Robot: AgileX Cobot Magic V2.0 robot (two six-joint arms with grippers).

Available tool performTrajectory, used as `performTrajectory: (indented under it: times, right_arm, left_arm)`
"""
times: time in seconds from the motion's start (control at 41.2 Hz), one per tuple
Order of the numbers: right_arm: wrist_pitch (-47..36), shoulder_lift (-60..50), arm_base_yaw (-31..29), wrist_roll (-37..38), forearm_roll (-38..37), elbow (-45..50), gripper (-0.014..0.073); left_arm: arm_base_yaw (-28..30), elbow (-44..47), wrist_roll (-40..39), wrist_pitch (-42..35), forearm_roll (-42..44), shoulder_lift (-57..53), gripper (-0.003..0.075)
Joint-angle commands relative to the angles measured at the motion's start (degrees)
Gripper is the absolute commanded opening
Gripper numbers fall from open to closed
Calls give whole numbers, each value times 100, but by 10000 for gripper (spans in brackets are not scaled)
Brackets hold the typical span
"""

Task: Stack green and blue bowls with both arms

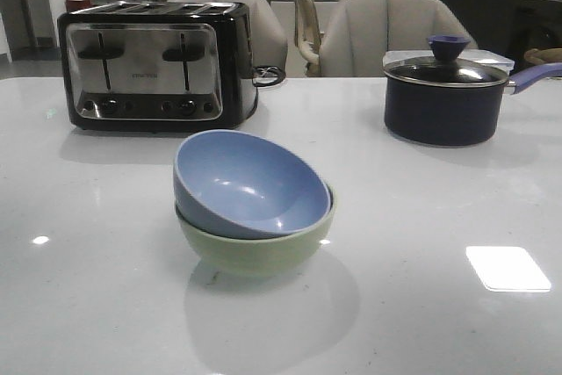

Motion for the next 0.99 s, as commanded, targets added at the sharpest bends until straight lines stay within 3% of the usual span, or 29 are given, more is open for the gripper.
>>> performTrajectory:
  times: [0.0,0.339,0.533,0.606,0.873,0.97]
  right_arm:
    - [-352,-26,-2,-42,-39,-159,505]
    - [-309,-26,-2,-42,-39,-159,505]
    - [-290,-26,-2,-42,-39,-159,493]
    - [-261,-26,-2,-42,-39,-159,434]
    - [4,-26,-2,-42,-39,-159,60]
    - [23,-26,-2,-42,-39,-159,39]
  left_arm:
    - [-18,190,18,-205,119,-862,449]
    - [-18,1791,8,-1049,445,-3056,440]
    - [-18,2629,-282,-1700,608,-3731,340]
    - [-18,2818,-282,-1832,626,-3774,294]
    - [-18,3126,-282,-1951,635,-3774,153]
    - [-18,3126,-282,-1941,635,-3774,106]
